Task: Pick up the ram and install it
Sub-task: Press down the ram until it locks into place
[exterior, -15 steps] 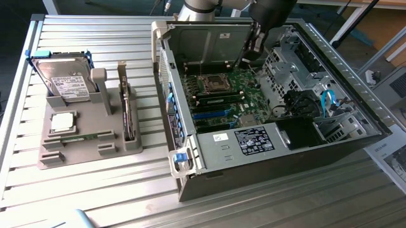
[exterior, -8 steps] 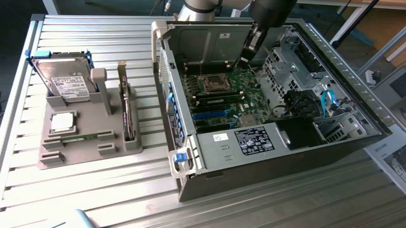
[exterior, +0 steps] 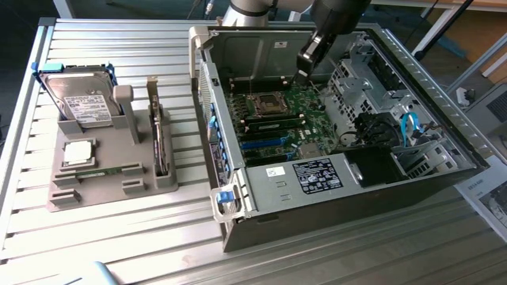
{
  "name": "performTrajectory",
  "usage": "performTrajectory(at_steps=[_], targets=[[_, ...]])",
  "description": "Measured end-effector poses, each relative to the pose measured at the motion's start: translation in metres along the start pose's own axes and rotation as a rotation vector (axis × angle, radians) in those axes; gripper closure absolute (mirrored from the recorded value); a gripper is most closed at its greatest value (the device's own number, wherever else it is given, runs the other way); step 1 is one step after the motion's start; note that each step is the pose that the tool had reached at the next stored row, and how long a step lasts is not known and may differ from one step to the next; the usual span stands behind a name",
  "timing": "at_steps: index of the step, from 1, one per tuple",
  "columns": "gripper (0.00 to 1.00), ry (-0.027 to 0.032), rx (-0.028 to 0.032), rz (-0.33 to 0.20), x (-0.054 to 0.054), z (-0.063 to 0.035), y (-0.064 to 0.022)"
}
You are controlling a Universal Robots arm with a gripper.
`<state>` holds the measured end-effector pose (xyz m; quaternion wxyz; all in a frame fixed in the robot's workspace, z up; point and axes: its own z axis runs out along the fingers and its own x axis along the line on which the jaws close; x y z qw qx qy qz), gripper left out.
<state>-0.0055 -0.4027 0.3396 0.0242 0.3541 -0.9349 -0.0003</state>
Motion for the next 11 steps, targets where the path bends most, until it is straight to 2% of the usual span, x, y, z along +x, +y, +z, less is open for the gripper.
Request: performTrajectory(at_steps=[11], targets=[[0.9, -0.006, -0.0094, 0.24, 0.0, 0.0, 0.0]])
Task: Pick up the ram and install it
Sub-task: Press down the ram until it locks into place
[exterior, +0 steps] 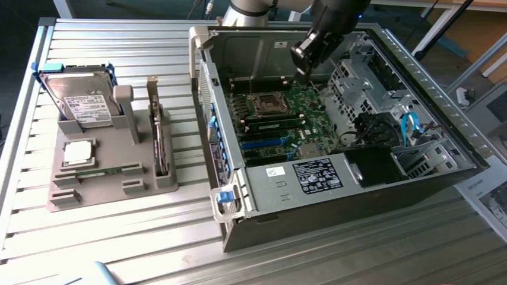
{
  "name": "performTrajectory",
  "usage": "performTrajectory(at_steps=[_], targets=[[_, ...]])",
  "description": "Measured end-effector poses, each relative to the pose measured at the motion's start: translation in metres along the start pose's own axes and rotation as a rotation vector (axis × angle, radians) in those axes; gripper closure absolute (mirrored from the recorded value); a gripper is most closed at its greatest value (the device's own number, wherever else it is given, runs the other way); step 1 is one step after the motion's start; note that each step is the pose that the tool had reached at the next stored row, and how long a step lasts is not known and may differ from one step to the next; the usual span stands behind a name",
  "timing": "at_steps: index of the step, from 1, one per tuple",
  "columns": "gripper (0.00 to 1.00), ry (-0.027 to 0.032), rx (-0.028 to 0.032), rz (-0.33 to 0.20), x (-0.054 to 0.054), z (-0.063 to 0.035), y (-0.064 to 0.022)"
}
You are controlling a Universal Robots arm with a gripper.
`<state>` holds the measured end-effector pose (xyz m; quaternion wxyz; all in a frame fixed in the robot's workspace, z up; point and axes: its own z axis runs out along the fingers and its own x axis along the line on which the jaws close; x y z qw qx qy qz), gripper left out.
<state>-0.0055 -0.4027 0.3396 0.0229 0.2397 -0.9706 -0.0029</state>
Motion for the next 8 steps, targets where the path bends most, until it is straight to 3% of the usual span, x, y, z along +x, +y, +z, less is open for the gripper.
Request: performTrajectory(at_steps=[6, 8], targets=[[0.9, -0.01, -0.0048, 0.191, -0.0001, 0.0, 0.0001], [0.9, -0.0128, -0.0054, 0.226, -0.0001, 0.0, 0.0002]])
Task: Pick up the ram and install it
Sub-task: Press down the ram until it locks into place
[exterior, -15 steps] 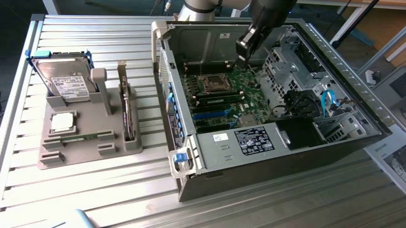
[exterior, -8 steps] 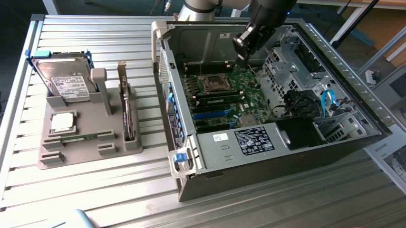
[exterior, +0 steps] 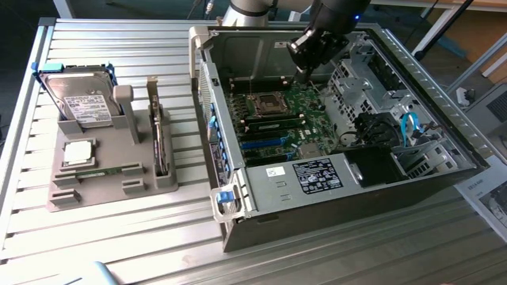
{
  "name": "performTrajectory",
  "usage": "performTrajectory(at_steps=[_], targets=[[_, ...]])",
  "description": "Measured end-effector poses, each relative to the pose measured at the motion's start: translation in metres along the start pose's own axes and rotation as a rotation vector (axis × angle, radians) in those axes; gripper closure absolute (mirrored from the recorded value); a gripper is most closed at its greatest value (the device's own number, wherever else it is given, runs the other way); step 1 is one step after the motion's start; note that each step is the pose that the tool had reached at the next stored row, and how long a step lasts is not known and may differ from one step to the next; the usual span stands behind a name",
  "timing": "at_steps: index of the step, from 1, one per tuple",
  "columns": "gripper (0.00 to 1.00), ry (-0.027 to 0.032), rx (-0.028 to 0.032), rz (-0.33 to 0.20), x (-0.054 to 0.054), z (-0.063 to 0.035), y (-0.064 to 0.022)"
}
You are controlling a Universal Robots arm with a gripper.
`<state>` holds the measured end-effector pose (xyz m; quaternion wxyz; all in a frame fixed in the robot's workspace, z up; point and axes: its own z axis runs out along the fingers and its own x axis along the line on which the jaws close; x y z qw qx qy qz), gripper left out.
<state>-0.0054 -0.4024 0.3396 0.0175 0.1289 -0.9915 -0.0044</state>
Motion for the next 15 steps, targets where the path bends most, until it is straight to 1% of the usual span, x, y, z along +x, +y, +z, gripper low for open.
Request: performTrajectory(at_steps=[6, 11, 12, 15], targets=[[0.9, -0.0091, -0.0015, 0.106, -0.0001, 0.0, 0.0002], [0.9, -0.0188, -0.0024, 0.193, -0.0001, 0.0, 0.0005], [0.9, -0.0203, -0.0024, 0.205, -0.0001, 0.0, 0.0005], [0.9, -0.0207, -0.0024, 0.206, -0.0001, 0.0, 0.0005]])
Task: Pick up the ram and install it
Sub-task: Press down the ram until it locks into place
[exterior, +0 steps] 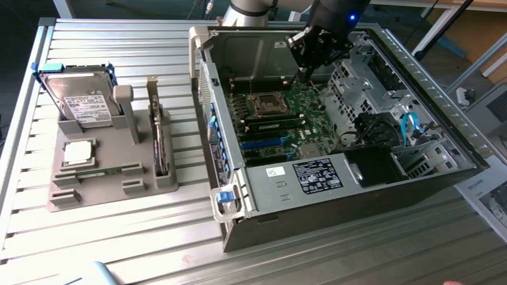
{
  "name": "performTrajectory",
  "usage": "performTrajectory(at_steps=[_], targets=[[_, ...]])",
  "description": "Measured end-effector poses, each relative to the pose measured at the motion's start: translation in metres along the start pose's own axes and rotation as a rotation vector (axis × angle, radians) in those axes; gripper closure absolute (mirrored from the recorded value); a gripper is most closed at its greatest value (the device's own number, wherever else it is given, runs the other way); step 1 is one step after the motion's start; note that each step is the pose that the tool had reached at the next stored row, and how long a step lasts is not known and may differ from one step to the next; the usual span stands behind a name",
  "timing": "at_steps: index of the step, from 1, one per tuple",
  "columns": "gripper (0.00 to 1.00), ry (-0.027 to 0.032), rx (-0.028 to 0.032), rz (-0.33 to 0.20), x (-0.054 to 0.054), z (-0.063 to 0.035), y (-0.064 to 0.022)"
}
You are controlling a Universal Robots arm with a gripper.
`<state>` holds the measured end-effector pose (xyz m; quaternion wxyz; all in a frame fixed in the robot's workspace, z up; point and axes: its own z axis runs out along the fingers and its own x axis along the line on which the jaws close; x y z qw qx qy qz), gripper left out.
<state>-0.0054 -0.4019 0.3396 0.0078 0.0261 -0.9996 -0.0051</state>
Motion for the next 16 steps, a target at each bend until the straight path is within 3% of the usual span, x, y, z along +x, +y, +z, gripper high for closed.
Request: performTrajectory(at_steps=[5, 10, 16], targets=[[0.9, 0.0001, 0.0012, 0.0, 0.0, -0.0001, 0.0], [0.9, 0.0011, 0.0194, 0.0, 0.0, 0.0, 0.0], [0.9, 0.0013, 0.0238, 0.0, 0.0, 0.0, 0.0]])
